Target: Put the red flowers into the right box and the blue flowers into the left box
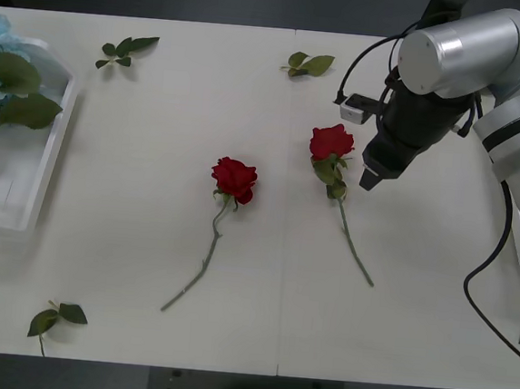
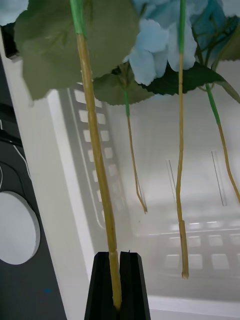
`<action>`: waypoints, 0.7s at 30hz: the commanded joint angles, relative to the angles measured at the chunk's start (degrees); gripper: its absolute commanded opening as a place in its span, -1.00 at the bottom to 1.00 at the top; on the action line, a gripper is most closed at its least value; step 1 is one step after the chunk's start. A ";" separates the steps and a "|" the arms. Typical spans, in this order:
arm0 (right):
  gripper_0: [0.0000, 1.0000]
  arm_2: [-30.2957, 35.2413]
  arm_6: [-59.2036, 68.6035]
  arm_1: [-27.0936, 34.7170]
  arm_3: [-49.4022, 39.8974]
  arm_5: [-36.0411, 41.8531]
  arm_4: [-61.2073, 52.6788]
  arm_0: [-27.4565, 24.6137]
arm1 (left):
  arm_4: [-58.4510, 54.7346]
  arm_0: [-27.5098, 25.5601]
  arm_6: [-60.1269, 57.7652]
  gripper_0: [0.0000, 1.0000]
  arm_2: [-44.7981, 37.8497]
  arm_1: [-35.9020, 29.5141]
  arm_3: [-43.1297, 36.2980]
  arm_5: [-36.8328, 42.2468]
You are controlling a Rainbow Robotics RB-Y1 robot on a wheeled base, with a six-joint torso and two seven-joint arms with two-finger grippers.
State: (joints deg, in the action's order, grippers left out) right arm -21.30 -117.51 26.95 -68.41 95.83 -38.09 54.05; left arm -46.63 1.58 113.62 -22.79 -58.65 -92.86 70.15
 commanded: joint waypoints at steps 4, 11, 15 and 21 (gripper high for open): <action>1.00 0.11 6.24 -5.85 -1.64 -0.20 8.03 1.23 | 4.18 0.62 1.17 -1.00 4.07 -2.00 -0.57 -0.45; 1.00 -8.41 15.74 -6.11 -1.64 -5.65 5.48 0.70 | 5.76 1.05 1.17 0.16 5.48 -2.00 -0.57 -0.01; 1.00 -11.66 19.07 -6.11 -1.55 -8.81 4.78 0.00 | 5.85 2.20 2.13 1.00 5.48 -1.91 -0.74 0.69; 1.00 -14.48 23.56 -5.68 -1.64 -11.71 3.28 -0.53 | 4.27 2.46 7.49 1.00 2.93 -2.00 -4.17 4.64</action>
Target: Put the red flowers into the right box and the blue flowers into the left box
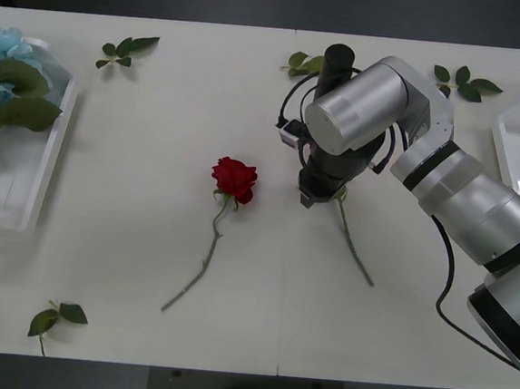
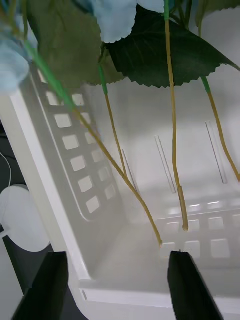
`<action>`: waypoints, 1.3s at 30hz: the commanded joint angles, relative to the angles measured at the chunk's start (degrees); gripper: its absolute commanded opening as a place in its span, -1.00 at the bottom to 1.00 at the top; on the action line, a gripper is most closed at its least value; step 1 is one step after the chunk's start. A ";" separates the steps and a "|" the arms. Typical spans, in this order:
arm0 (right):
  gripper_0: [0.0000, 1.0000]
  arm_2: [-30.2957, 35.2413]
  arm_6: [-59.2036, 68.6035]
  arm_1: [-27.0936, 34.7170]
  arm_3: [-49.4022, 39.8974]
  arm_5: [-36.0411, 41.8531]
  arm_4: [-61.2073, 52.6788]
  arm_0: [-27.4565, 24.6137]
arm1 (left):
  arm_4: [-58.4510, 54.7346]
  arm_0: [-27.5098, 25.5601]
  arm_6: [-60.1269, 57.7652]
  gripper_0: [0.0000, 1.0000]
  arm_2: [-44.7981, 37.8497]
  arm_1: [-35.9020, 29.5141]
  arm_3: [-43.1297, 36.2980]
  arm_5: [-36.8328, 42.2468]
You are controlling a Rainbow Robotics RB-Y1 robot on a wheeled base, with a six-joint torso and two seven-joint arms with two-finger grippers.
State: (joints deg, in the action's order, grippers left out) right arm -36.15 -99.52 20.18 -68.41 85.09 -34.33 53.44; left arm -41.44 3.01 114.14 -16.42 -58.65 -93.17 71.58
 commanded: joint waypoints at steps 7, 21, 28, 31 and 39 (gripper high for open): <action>1.00 0.46 7.15 1.44 -0.58 -3.71 -1.00 -0.53 | -8.92 2.35 11.90 1.00 -7.48 -1.91 -10.63 12.09; 1.00 0.64 7.68 1.44 4.78 -9.07 -1.44 -0.44 | -26.33 8.77 2.93 1.00 -3.35 4.68 -14.67 19.56; 1.00 0.73 7.94 1.44 6.54 -10.65 -0.91 -0.44 | -29.05 11.58 -10.69 1.00 3.42 7.67 -17.49 20.18; 1.00 0.73 7.94 1.44 7.24 -10.74 -0.82 -0.44 | -27.64 12.54 -17.10 1.00 7.11 8.20 -20.47 19.74; 0.80 0.73 7.50 1.44 8.03 -11.35 -0.82 -0.44 | -20.70 15.80 -34.24 1.00 17.39 10.22 -28.38 18.86</action>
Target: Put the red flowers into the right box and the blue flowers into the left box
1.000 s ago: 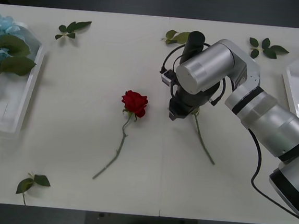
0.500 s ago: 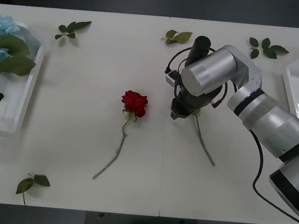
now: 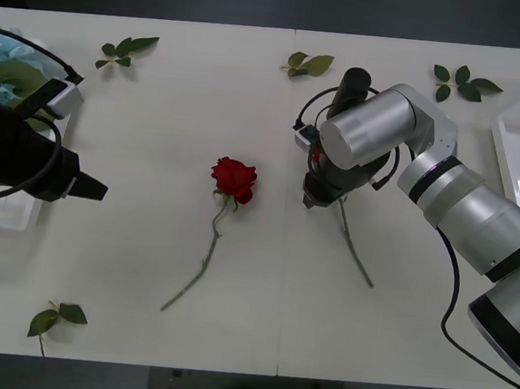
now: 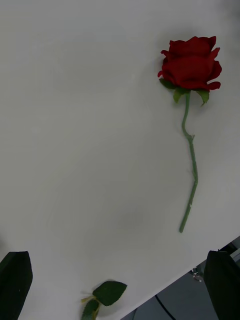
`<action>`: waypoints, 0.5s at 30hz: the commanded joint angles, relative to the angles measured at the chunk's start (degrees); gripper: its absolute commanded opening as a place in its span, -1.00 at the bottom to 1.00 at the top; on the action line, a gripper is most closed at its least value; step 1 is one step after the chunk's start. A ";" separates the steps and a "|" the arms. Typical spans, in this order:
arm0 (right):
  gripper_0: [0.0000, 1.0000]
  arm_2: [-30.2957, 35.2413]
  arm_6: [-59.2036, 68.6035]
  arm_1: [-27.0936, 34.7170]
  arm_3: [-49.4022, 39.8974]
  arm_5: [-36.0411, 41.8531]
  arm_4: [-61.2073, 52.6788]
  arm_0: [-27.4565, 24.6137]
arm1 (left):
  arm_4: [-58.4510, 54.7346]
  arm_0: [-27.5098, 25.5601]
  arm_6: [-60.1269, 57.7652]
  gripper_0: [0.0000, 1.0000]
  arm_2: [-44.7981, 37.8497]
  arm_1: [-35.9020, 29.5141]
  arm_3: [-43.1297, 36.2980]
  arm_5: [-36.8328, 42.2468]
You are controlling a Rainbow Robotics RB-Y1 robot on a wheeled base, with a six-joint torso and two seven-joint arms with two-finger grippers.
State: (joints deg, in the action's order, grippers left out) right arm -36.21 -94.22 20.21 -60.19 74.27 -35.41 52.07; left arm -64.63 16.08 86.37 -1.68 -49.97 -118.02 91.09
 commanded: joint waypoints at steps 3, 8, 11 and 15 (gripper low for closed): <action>0.74 0.79 2.20 1.41 0.16 -0.89 0.25 0.93 | 4.87 3.78 -10.96 1.00 6.25 3.21 -4.33 -1.09; 0.48 0.79 1.94 1.41 1.22 -1.85 0.07 0.93 | 9.44 5.63 -16.32 1.00 13.54 4.35 -4.77 -4.35; 0.36 0.79 1.76 1.32 1.92 -2.64 0.07 0.93 | 13.48 7.30 -20.54 1.00 19.25 4.71 -4.77 -6.28; -0.22 0.79 1.59 1.41 2.18 -2.73 0.34 0.93 | 21.74 8.61 -24.58 1.00 26.20 5.85 -4.77 -8.83</action>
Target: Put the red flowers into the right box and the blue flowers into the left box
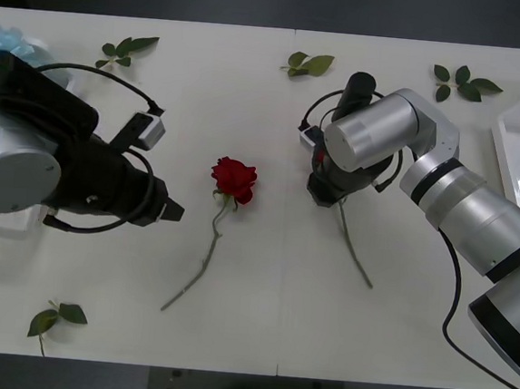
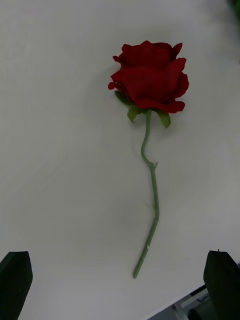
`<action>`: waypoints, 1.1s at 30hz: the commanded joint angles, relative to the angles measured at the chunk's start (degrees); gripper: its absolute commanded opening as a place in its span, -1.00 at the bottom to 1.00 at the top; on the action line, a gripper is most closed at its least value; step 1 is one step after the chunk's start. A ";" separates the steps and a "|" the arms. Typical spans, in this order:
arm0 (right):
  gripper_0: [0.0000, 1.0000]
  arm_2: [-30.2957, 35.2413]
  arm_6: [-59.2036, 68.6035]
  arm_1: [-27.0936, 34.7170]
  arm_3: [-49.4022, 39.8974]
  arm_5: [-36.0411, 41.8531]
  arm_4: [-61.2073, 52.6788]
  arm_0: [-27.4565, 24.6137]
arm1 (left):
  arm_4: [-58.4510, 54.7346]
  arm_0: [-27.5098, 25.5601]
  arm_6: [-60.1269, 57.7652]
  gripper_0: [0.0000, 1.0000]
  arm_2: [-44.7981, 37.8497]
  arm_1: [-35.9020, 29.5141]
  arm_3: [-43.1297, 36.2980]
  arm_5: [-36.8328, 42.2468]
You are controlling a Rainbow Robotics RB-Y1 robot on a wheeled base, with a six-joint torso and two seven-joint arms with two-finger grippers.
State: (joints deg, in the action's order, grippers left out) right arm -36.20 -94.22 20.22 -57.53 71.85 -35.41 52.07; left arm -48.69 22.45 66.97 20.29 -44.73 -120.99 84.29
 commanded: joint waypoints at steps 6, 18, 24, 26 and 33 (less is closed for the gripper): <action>-1.00 0.78 1.67 1.41 -0.48 -0.31 0.34 0.93 | 13.45 5.06 -10.72 1.00 11.26 5.18 2.08 -2.11; -1.00 4.12 1.59 3.25 -0.48 0.04 -2.65 1.37 | 22.50 10.51 -11.24 1.00 16.18 16.43 18.87 -5.45; -1.00 10.98 0.71 8.53 -0.75 3.47 -9.77 3.04 | 23.21 12.53 -11.07 1.00 17.06 19.07 25.55 -6.77; -1.00 13.17 0.27 10.72 -0.92 5.32 -11.53 3.57 | 23.29 13.05 -10.89 1.00 17.67 19.25 26.78 -6.77; -1.00 17.92 -0.96 21.09 -3.12 12.26 -14.52 5.94 | 23.47 13.93 -11.16 1.00 19.43 19.25 28.97 -6.60</action>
State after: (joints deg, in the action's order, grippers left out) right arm -17.69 -94.24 36.47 -57.79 83.20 -49.31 54.90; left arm -25.74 34.24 57.07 38.41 -25.31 -92.35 77.85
